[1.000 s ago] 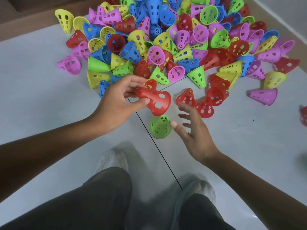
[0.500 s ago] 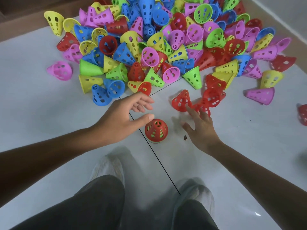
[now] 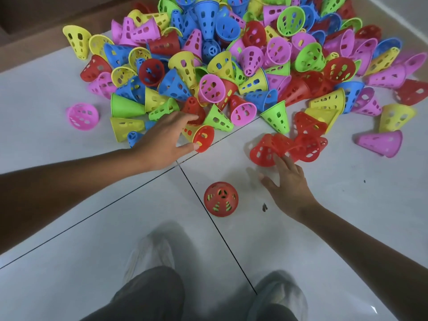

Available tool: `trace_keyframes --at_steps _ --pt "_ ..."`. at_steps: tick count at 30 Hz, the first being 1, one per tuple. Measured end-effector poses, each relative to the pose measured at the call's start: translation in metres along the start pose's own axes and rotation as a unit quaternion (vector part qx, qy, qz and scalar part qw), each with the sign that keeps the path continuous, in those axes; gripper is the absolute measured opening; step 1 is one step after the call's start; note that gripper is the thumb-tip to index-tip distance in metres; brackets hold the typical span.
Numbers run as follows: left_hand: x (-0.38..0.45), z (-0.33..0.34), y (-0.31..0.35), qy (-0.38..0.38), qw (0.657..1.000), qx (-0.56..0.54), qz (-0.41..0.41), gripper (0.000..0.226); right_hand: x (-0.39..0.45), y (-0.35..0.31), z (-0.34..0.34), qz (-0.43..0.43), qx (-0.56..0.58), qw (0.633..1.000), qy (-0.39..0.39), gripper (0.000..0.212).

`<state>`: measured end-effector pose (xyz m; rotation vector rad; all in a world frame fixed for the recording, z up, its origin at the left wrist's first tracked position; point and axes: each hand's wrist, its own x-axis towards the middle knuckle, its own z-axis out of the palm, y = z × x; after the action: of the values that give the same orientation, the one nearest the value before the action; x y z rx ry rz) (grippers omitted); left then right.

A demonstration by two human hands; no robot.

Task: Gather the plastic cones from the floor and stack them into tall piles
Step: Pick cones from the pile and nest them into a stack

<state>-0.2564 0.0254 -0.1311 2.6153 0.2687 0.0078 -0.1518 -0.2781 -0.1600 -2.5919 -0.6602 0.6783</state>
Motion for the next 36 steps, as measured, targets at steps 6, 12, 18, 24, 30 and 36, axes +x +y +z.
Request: trace_keyframes --at_steps 6,12,18,24,30,36 --pt "0.024 0.007 -0.011 -0.051 0.996 0.074 0.023 0.073 -0.008 0.001 -0.006 -0.009 0.065 0.997 0.029 0.073" --pt "0.032 0.019 -0.015 -0.054 0.995 0.086 0.004 0.078 -0.031 -0.012 -0.016 0.019 0.198 0.978 0.067 0.07" --pt "0.032 0.025 -0.015 -0.06 0.992 0.113 0.018 0.073 -0.041 -0.029 -0.021 0.032 0.297 0.95 0.095 0.053" --pt "0.018 0.019 -0.001 -0.047 0.998 0.044 -0.015 0.073 -0.047 -0.042 -0.033 0.009 0.398 0.909 0.126 0.042" --pt "-0.012 -0.002 0.034 0.004 0.995 -0.089 -0.033 0.065 -0.053 -0.055 -0.046 0.019 0.468 0.873 0.138 0.05" --pt "-0.043 -0.035 0.056 -0.014 0.995 -0.099 0.029 0.068 -0.062 -0.064 -0.052 0.059 0.514 0.848 0.119 0.046"
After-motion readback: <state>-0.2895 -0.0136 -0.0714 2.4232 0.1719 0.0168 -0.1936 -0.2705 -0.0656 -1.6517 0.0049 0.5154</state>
